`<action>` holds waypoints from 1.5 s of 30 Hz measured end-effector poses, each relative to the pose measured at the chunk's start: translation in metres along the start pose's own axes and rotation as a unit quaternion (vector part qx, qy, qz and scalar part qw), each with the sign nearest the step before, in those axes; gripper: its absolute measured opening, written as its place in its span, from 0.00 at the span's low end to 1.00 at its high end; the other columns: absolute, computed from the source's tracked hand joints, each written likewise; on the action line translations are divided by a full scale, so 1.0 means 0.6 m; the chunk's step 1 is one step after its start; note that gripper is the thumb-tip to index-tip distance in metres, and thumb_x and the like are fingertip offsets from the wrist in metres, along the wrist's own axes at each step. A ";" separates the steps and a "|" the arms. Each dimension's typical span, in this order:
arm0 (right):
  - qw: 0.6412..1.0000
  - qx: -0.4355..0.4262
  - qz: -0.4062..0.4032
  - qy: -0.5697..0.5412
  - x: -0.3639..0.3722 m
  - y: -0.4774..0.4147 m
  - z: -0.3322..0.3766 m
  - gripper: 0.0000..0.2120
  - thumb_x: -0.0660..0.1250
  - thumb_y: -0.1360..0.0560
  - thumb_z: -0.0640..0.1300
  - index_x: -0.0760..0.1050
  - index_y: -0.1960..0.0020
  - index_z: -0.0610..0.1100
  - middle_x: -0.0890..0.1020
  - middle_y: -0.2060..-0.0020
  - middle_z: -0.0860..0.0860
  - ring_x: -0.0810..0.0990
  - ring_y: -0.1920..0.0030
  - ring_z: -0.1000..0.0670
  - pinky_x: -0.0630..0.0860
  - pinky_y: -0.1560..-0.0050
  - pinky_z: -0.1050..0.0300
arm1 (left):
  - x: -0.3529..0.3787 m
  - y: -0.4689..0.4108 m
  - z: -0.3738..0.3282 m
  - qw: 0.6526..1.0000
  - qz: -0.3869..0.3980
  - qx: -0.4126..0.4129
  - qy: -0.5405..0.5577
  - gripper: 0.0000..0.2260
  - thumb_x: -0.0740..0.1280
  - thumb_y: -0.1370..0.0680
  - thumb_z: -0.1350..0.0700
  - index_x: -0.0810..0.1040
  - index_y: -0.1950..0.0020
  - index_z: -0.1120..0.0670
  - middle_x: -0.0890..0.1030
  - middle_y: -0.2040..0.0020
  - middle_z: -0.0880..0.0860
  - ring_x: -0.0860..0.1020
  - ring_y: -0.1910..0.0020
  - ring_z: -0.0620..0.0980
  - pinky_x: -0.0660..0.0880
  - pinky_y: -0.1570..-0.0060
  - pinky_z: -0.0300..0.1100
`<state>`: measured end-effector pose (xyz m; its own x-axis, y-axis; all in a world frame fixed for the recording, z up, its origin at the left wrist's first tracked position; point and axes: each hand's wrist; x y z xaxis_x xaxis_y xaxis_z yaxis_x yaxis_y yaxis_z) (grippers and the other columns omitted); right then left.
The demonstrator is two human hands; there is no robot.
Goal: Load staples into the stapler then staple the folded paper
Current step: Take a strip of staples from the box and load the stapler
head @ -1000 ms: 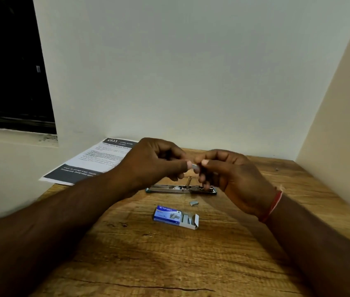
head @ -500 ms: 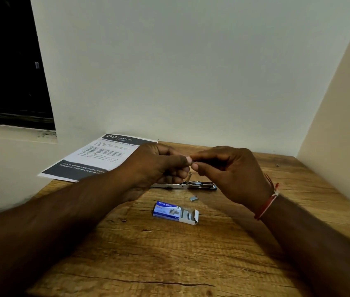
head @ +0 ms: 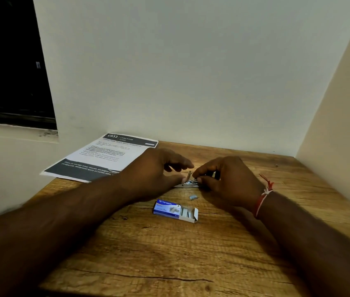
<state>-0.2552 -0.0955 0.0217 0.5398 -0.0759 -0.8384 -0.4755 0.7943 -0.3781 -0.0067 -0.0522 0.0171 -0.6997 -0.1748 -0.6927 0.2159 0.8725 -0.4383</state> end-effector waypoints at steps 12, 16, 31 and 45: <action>1.000 -0.014 0.004 0.026 0.013 0.000 0.009 0.09 0.75 0.19 0.45 0.90 0.43 0.57 0.89 0.49 0.60 0.81 0.55 0.63 0.72 0.57 0.70 | 0.008 0.002 0.004 1.000 0.004 0.017 -0.011 0.19 0.82 0.21 0.54 0.88 0.32 0.40 0.90 0.47 0.38 0.87 0.48 0.34 0.86 0.41 0.38; 0.999 -0.020 0.007 0.027 0.011 -0.001 0.008 0.10 0.76 0.20 0.45 0.90 0.43 0.58 0.90 0.48 0.60 0.83 0.55 0.62 0.74 0.55 0.69 | 0.012 0.000 0.006 1.000 0.001 0.023 -0.012 0.18 0.82 0.21 0.56 0.90 0.34 0.41 0.91 0.47 0.38 0.87 0.48 0.32 0.86 0.40 0.39; 1.000 -0.007 0.024 0.019 0.002 0.001 -0.004 0.09 0.79 0.22 0.50 0.89 0.44 0.63 0.87 0.49 0.67 0.82 0.48 0.61 0.83 0.46 0.51 | 0.014 -0.003 0.011 1.000 0.010 0.026 0.000 0.18 0.82 0.21 0.59 0.89 0.33 0.45 0.91 0.50 0.42 0.89 0.50 0.38 0.87 0.40 0.44; 0.999 -0.011 0.048 -0.020 0.003 -0.003 -0.016 0.09 0.80 0.23 0.50 0.89 0.45 0.63 0.87 0.45 0.62 0.81 0.45 0.58 0.84 0.46 0.46 | 0.015 -0.004 0.010 1.000 0.003 0.025 -0.019 0.16 0.81 0.21 0.58 0.89 0.35 0.44 0.90 0.51 0.41 0.88 0.50 0.37 0.87 0.42 0.41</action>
<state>-0.2600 -0.1029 0.0173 0.5178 0.0243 -0.8552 -0.5414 0.7833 -0.3056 -0.0092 -0.0585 0.0084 -0.6727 -0.1874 -0.7158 0.2548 0.8496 -0.4619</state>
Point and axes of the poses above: each hand's wrist, its own y-axis away from the middle knuckle, its own x-axis out of the palm, z = x × y
